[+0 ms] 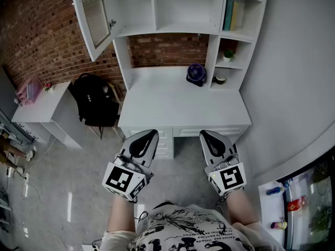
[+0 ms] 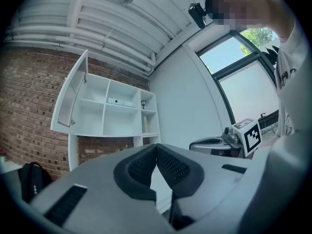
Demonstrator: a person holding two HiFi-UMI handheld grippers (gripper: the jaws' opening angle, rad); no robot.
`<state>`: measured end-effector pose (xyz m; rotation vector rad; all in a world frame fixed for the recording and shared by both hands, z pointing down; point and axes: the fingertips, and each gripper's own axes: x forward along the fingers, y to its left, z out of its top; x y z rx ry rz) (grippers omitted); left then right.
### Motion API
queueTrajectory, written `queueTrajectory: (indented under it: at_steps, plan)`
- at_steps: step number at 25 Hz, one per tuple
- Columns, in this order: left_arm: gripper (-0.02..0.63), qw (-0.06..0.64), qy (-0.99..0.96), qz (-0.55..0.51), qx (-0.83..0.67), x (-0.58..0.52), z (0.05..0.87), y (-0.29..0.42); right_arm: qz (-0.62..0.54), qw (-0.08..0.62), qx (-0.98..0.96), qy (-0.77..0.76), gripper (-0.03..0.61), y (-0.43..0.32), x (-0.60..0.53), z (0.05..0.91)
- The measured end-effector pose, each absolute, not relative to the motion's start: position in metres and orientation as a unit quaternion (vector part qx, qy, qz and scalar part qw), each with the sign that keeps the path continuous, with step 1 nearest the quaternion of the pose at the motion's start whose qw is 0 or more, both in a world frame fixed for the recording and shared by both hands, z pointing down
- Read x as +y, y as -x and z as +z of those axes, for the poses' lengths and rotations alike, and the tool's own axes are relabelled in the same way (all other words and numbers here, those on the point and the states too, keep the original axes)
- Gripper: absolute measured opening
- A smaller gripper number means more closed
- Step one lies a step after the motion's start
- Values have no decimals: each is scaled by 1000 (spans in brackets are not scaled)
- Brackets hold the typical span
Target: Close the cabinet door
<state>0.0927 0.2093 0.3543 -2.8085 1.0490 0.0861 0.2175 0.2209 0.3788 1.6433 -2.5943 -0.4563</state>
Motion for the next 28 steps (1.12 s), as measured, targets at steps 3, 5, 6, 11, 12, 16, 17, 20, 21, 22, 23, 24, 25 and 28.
queueTrajectory:
  at_steps: [3,5,6,11,12,16,17,20,21,22,23,24,25,28]
  plan:
    - [14,71,934,28,349,212,357,-94,-139,15,-837,-529,14,-220,224,382]
    - [14,71,934,27,349,214,358,-95,-140,14,-836,-530,12,-221,226,382]
    - [14,71,934,27,349,215,358,-95,-142,14,-835,-531,12,-221,227,382]
    - [14,70,934,29,348,219,357,-98,-145,10,-834,-533,14,-224,230,378]
    - [14,71,934,28,348,220,357,-99,-145,9,-834,-532,14,-224,231,378]
    - [14,67,935,32,346,223,359,-105,-142,1,-834,-534,14,-228,233,378]
    - [14,65,935,37,347,222,360,-107,-140,-4,-832,-537,14,-231,232,379]
    - [345,68,933,50,351,218,360,-113,-132,-19,-829,-543,15,-240,230,379]
    - [345,68,931,52,355,216,359,-112,-131,-21,-830,-542,15,-241,230,379]
    - [345,66,930,54,358,215,358,-111,-130,-22,-830,-542,15,-242,229,379]
    - [345,64,929,55,359,213,358,-110,-129,-23,-831,-541,15,-243,228,380]
    - [345,61,929,55,360,212,358,-108,-127,-23,-832,-539,15,-242,226,381]
    - [345,60,929,53,361,211,359,-106,-125,-22,-833,-538,15,-241,224,382]
    - [345,60,928,43,365,201,364,-97,-119,-20,-837,-533,15,-233,211,386]
